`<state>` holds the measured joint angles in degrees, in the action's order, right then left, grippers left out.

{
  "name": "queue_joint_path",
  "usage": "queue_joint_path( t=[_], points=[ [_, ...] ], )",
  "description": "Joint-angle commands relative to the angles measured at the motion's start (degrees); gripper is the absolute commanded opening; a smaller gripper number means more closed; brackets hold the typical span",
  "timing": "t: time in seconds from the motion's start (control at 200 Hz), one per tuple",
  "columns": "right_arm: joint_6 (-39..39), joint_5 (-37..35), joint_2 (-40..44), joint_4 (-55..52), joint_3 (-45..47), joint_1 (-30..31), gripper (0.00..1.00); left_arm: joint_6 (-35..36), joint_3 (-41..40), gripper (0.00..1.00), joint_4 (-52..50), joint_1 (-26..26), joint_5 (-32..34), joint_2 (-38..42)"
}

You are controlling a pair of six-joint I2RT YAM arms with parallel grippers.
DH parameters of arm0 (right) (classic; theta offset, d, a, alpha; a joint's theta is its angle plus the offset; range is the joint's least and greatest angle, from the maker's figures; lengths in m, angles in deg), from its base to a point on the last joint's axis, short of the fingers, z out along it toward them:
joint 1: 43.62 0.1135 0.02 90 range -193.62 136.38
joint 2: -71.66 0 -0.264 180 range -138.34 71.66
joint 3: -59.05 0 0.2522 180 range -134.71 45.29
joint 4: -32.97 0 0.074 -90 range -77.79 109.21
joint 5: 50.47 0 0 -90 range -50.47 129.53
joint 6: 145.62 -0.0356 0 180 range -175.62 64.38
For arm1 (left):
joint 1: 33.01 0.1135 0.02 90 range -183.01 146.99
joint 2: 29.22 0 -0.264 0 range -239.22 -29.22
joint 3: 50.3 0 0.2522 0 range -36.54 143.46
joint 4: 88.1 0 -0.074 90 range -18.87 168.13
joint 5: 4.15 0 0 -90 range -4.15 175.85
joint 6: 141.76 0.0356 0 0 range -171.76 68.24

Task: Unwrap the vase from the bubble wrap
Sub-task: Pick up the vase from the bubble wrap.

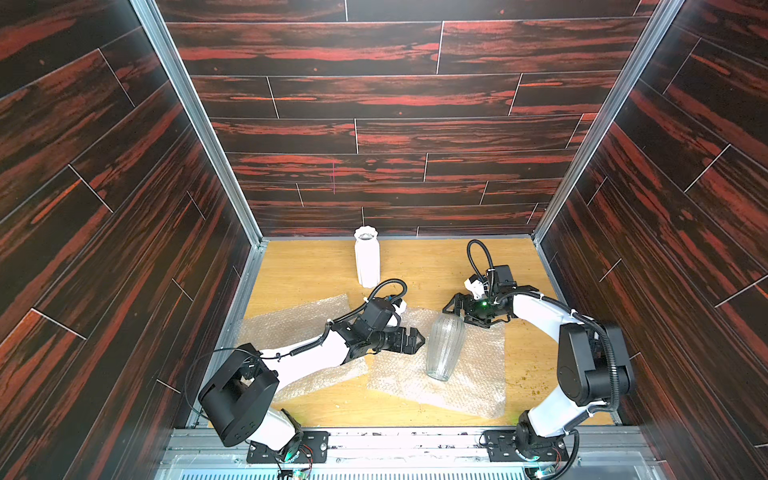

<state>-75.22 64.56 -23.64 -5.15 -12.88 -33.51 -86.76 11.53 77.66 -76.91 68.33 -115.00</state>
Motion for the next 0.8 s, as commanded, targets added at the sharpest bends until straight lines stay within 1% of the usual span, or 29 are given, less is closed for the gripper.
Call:
queue_joint_path(
  t=[0.0,0.125,0.175,0.301,0.391,0.411,0.536,0.626,0.791],
  points=[
    [-1.3,-0.9,-1.5,1.3,1.1,0.4,0.99,-0.9,-1.0,1.0,1.2,0.4,0.7,1.8],
    [-2.1,-0.9,-1.1,2.6,2.5,1.1,0.98,-0.9,-1.5,1.0,1.2,0.7,0.9,2.0],
    [-2.5,-0.8,-0.9,3.3,3.0,1.2,0.97,-0.9,-1.7,1.0,1.2,0.8,1.0,2.0],
    [-2.9,-0.4,-1.1,4.4,3.3,1.6,0.87,-0.9,-2.1,1.0,1.2,0.9,1.2,1.8],
    [-3.5,0.2,-1.6,5.3,3.3,1.8,0.73,-1.3,-2.5,1.0,1.3,1.0,1.5,1.8],
    [-3.6,0.2,-1.6,5.4,3.2,1.8,0.71,-1.5,-2.5,1.0,1.3,1.0,1.5,1.8],
    [-4.1,0.5,-1.2,5.8,3.2,2.2,0.67,-1.6,-2.8,1.0,1.0,1.0,2.0,1.9],
    [-4.0,0.2,0.2,5.7,3.2,2.2,0.62,-1.5,-2.7,1.0,0.7,1.2,2.3,1.9],
    [-3.6,-1.1,2.7,4.2,2.7,2.2,0.57,-1.5,-2.6,1.0,0.2,1.3,2.8,1.5]
  ],
)
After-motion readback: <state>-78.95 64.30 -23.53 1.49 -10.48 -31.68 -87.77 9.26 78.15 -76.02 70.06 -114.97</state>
